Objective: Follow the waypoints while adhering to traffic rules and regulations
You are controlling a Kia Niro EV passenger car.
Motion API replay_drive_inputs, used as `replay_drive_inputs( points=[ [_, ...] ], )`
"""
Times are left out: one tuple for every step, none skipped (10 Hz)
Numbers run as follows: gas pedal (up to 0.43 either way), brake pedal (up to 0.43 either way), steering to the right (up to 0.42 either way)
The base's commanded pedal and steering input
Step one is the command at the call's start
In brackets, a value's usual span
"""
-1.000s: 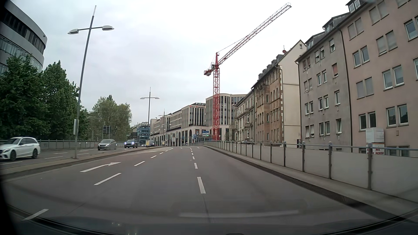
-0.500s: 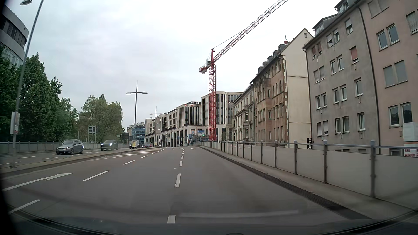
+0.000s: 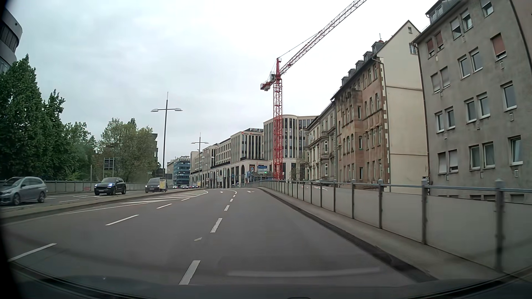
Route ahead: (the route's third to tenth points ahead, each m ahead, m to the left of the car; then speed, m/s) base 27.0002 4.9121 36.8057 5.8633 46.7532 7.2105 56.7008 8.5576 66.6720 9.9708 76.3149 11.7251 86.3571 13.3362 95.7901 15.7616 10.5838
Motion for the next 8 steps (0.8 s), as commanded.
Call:
replay_drive_inputs(
  points=[
    [0.138, 0.0, -0.024],
    [0.138, 0.0, -0.023],
    [0.138, 0.0, -0.023],
    [0.138, 0.0, -0.023],
    [0.138, 0.0, -0.024],
    [0.118, 0.0, -0.024],
    [0.11, 0.0, -0.025],
    [0.118, 0.0, -0.024]
  ],
)
